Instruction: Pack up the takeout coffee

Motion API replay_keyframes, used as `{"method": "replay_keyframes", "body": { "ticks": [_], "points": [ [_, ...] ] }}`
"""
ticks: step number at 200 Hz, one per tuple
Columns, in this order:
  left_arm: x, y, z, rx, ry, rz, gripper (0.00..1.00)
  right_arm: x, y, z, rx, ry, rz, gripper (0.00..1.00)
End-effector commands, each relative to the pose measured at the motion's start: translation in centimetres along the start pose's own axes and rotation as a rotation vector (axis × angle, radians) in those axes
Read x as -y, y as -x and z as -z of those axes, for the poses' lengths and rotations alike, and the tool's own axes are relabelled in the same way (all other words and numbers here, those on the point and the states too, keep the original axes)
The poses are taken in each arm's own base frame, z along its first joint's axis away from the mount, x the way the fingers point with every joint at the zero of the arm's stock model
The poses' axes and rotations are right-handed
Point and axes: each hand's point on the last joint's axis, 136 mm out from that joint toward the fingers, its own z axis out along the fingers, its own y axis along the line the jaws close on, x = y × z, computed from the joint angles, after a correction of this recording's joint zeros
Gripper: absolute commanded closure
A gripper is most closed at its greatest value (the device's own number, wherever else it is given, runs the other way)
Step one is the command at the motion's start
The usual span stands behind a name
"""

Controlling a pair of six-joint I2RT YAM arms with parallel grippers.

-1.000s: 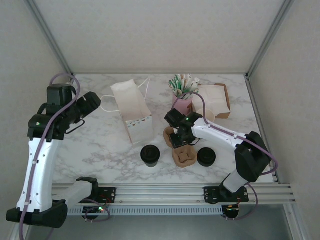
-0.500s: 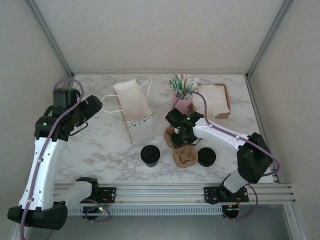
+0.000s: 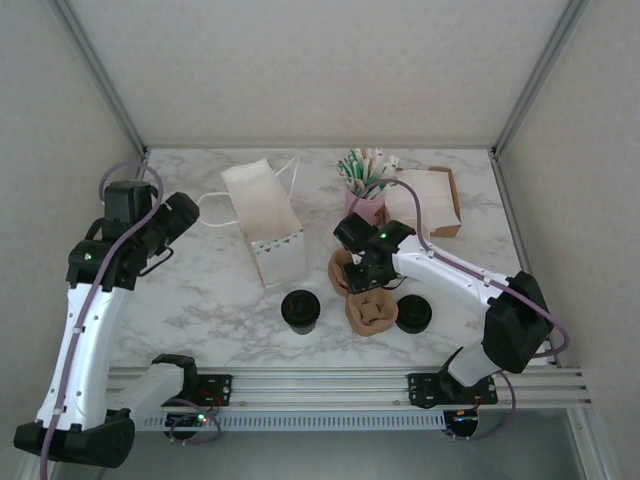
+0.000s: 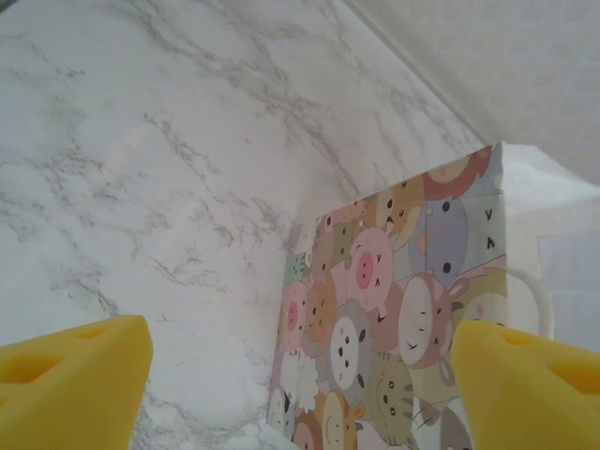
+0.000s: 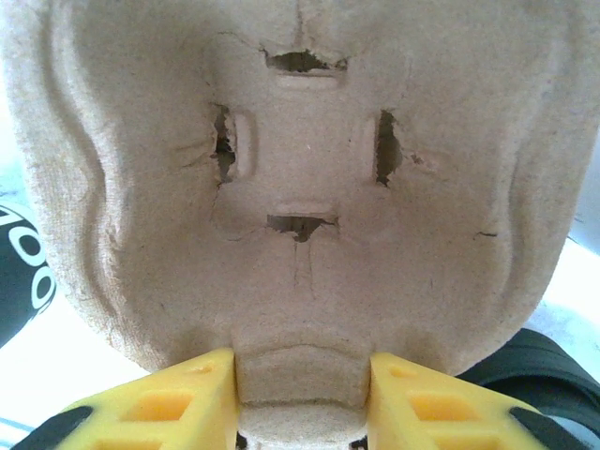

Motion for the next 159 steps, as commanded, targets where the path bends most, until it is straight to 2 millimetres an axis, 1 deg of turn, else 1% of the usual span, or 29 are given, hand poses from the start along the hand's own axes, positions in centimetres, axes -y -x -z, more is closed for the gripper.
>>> {"method": "replay_keyframes", "body": {
  "ticks": [1, 23, 41, 57, 70, 88, 105, 119, 127, 134, 142, 159],
  "points": [
    [0.4, 1.3, 1.3, 0.07, -0.034, 0.034, 0.11, 0.0, 0.9, 2.8, 0.064, 0.021, -0.036, 0.64],
    [1.5, 1.4, 1.8, 0.066, -0.091, 0.037, 0.06, -0.1, 1.2, 4.1, 0.093, 0.039, -0.05, 0.64],
    [1.5, 1.8, 2.5, 0.086, -0.096, 0.047, 0.05, 0.0, 1.5, 5.4, 0.117, 0.041, -0.062, 0.63],
    [1.6, 2.7, 3.9, 0.143, -0.126, 0.069, 0.05, 0.2, 1.7, 6.8, 0.145, 0.044, -0.079, 0.64],
    [1.7, 3.4, 5.1, 0.199, -0.161, 0.096, 0.05, 0.1, 2.0, 8.4, 0.18, 0.06, -0.092, 0.63],
    [1.1, 4.1, 6.3, 0.271, -0.173, 0.132, 0.06, 0.0, 2.5, 10.6, 0.238, 0.088, -0.106, 0.64],
    [-0.6, 4.3, 6.5, 0.316, -0.115, 0.171, 0.09, -0.2, 3.0, 12.8, 0.296, 0.116, -0.112, 0.64],
    [-2.7, 4.0, 6.4, 0.343, -0.038, 0.249, 0.12, -0.5, 3.5, 14.7, 0.349, 0.133, -0.112, 0.64],
    [-3.1, 3.7, 6.0, 0.347, -0.035, 0.283, 0.14, -0.7, 3.9, 15.9, 0.379, 0.144, -0.11, 0.64],
    [-3.5, 3.0, 4.9, 0.331, -0.028, 0.292, 0.16, -0.9, 4.2, 16.7, 0.403, 0.15, -0.105, 0.64],
    [-3.6, 2.6, 4.2, 0.314, -0.031, 0.316, 0.18, -1.1, 4.7, 17.9, 0.436, 0.158, -0.1, 0.63],
    [-3.7, 0.7, 1.7, 0.231, -0.023, 0.349, 0.27, -1.7, 5.7, 20.1, 0.5, 0.178, -0.083, 0.64]
  ]
}}
